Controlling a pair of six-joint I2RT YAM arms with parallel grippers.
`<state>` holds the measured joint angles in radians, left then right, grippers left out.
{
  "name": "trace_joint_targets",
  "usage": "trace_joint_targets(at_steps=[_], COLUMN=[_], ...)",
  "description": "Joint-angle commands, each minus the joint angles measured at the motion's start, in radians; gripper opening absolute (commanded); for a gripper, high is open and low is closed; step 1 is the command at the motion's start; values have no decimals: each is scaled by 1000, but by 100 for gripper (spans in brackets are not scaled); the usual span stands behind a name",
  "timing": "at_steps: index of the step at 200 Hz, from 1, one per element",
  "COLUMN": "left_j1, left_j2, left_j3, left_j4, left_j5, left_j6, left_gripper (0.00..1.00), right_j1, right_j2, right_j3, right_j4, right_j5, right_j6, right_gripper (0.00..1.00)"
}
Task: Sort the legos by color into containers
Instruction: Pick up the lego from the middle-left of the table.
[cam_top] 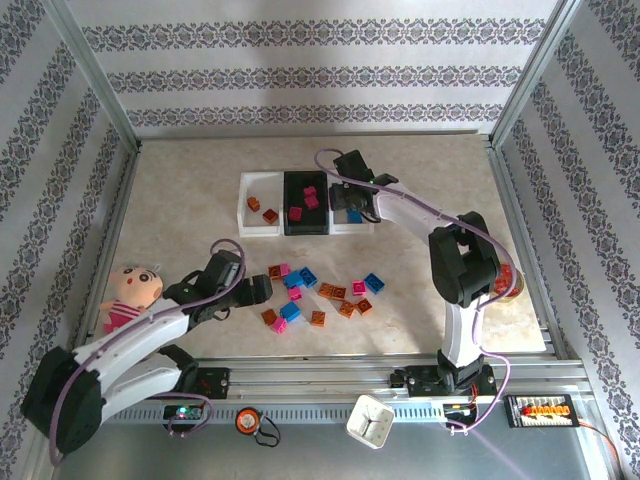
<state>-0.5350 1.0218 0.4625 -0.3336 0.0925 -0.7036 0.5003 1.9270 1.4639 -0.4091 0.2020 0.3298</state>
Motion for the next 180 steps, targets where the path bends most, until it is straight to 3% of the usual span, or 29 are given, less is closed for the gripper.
trace_joint_targets(at_steps=[1,23,92,137,157,180], left_j1=[-3,-17,-70,-121,-134,-141], left_j2=[65,130,320,369,380,390], left_j3=[20,34,72,68,68,80], left_j4=[35,75,135,205,236,229], left_j5=[32,-4,-76,-148,-177,-194], left_j6=[20,45,96,124,149,156], left_gripper=[88,88,68,66,57,59], right_j1=[19,25,27,24,24,20], right_j2=[-72,-104,-169,-184,-190,-200], right_j3=[-61,-100,-155,-181,-194,-210], right_j4=[37,48,78,92,96,99], right_j5=[-15,-25,-39,-48,-48,-48], right_j6=[16,21,29,40,41,41], right_gripper=[69,69,69,69,69,69])
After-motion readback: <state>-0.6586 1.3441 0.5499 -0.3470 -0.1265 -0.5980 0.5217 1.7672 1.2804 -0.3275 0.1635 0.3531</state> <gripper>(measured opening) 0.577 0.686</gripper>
